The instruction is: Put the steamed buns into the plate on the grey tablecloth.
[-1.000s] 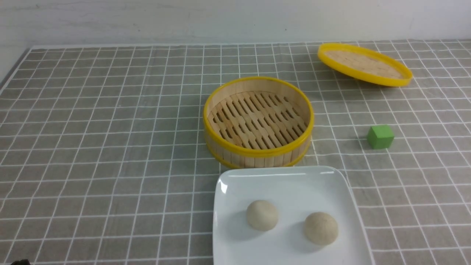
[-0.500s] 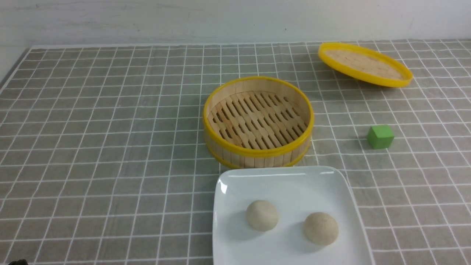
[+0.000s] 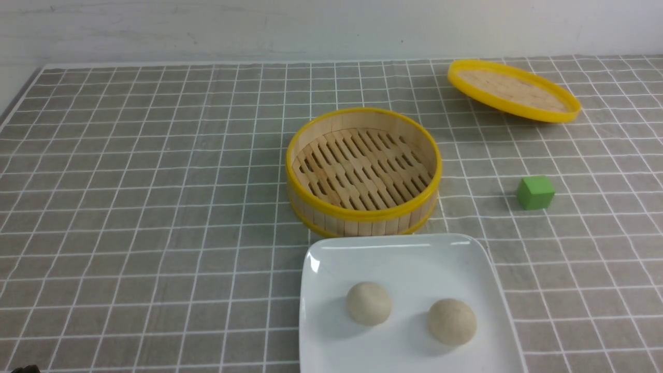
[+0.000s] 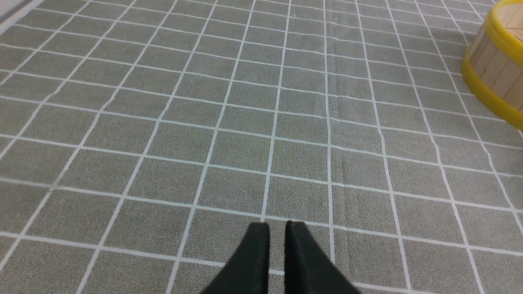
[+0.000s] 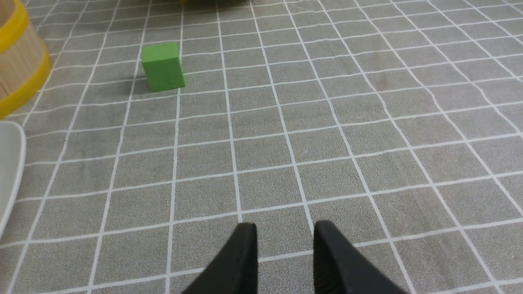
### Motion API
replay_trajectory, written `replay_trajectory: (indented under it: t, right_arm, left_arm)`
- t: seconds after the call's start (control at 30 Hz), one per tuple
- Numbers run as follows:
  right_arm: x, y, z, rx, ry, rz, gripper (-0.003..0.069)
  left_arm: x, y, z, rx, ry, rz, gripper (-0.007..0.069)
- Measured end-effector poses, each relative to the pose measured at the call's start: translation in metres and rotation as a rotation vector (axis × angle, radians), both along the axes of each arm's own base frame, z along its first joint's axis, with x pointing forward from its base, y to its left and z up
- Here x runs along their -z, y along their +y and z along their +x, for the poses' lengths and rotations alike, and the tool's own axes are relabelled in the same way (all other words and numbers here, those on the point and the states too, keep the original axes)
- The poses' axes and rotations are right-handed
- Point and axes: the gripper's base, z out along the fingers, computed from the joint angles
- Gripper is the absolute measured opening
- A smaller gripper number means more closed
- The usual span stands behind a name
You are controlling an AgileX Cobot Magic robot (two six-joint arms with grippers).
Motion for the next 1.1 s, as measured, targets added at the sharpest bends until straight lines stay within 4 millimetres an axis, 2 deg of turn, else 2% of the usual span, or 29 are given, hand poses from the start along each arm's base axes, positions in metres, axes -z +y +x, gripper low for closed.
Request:
replay_trajectory:
  t: [1.1]
  right_arm:
    - [0.0, 0.0, 0.0, 0.0, 0.0, 0.0, 0.0239]
  left_arm:
    - [-0.0003, 0.0027, 0.0001, -0.006, -0.002, 0.076, 0.0108]
